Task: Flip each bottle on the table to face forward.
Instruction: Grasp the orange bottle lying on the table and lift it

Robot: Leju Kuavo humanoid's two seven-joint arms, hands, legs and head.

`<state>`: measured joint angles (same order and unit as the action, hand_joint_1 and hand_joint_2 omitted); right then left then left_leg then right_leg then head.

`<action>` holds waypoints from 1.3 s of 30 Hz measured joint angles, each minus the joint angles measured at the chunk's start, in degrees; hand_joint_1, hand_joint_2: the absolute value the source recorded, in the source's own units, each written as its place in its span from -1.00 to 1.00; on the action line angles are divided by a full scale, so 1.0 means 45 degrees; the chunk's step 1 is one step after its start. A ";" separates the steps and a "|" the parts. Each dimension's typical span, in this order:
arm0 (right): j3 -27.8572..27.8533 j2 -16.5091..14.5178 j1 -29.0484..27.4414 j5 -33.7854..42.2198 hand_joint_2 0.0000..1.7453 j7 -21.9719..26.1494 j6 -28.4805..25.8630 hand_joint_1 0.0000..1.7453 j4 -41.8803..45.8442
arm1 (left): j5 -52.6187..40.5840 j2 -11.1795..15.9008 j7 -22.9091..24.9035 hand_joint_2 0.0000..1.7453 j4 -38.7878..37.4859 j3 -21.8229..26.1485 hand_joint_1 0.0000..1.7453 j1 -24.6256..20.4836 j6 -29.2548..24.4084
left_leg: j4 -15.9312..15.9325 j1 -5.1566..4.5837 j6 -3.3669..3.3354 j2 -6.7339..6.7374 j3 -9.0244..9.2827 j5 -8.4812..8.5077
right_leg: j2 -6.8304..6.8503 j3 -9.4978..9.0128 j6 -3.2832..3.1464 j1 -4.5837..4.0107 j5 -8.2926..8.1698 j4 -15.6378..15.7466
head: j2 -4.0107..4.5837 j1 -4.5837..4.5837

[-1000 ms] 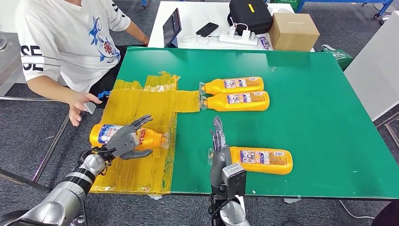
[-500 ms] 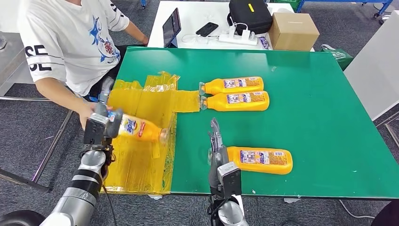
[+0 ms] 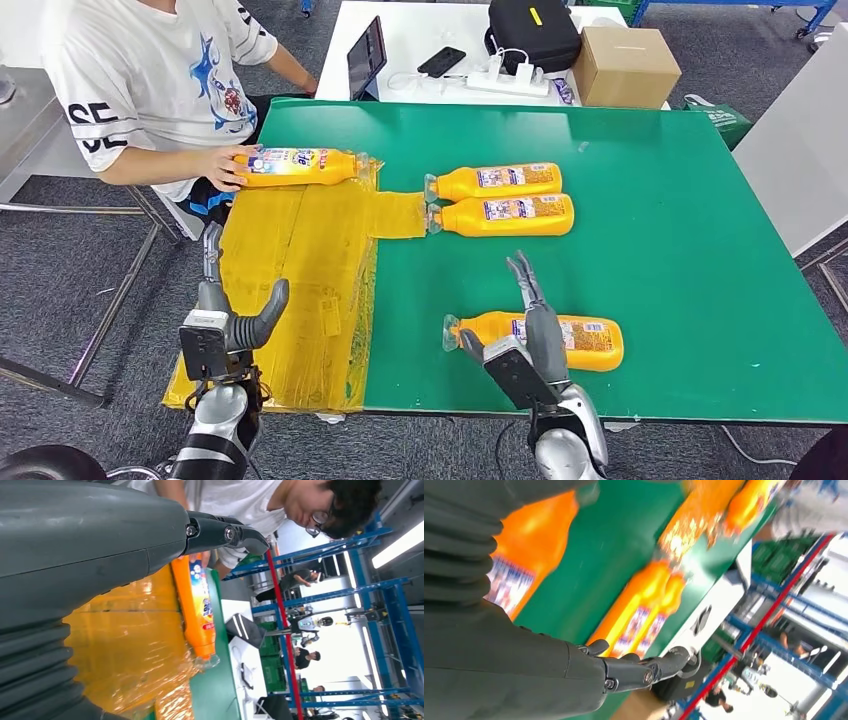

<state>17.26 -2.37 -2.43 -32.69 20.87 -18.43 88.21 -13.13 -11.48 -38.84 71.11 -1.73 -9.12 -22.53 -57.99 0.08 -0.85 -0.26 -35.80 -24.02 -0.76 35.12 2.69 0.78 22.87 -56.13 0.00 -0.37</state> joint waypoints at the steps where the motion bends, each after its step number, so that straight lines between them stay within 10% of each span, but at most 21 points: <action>1: -0.0090 0.0099 -0.0026 -0.0033 1.00 -0.0013 0.0029 -1.00 0.0119 | 0.0005 -0.0018 0.0000 1.00 0.0048 0.0000 -1.00 0.0086 0.0005 | 0.0000 0.0001 0.0000 0.0002 0.0001 0.0000 | 0.0000 0.0000 0.0000 -0.0003 -0.0001 -0.0001 | 0.0000 0.0002; 9: -0.0267 0.0763 -0.0049 -0.0390 1.00 -0.0954 0.1030 -1.00 0.0486 | -0.0096 -0.0136 0.0290 1.00 0.0222 0.0012 -1.00 0.0331 -0.0005 | 0.0000 0.0016 0.0002 0.0003 0.0007 0.0004 | 0.0000 -0.0009 -0.0001 -0.0019 -0.0002 -0.0005 | 0.0000 0.0010; 16: -0.0579 0.3900 0.0854 0.0852 1.00 -0.2719 0.5584 -1.00 -0.0453 | -0.0187 -0.0314 -0.0232 1.00 -0.0734 0.0015 -1.00 0.0826 -0.0221 | -0.0004 -0.0019 -0.0031 -0.0055 -0.0019 0.0014 | 0.0042 -0.0021 0.0044 0.0017 -0.0020 0.0022 | 0.0000 0.0001; 39: -0.0209 0.6435 0.1617 0.1687 1.00 -0.3499 0.6569 -1.00 -0.2204 | -0.0294 -0.0515 -0.0231 1.00 -0.2422 -0.0277 -1.00 0.0176 0.0330 | -0.0006 -0.0017 -0.0048 -0.0055 -0.0007 0.0021 | 0.0046 -0.0032 0.0049 0.0011 -0.0024 0.0022 | 0.0000 0.0007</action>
<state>16.32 26.59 4.85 -25.10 5.12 11.13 78.29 -14.45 -13.79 -39.88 60.21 -2.97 -8.33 -21.04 -58.02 0.00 -1.06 -0.51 -35.83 -23.93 -0.55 34.97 2.91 0.83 22.77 -56.03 0.00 -0.34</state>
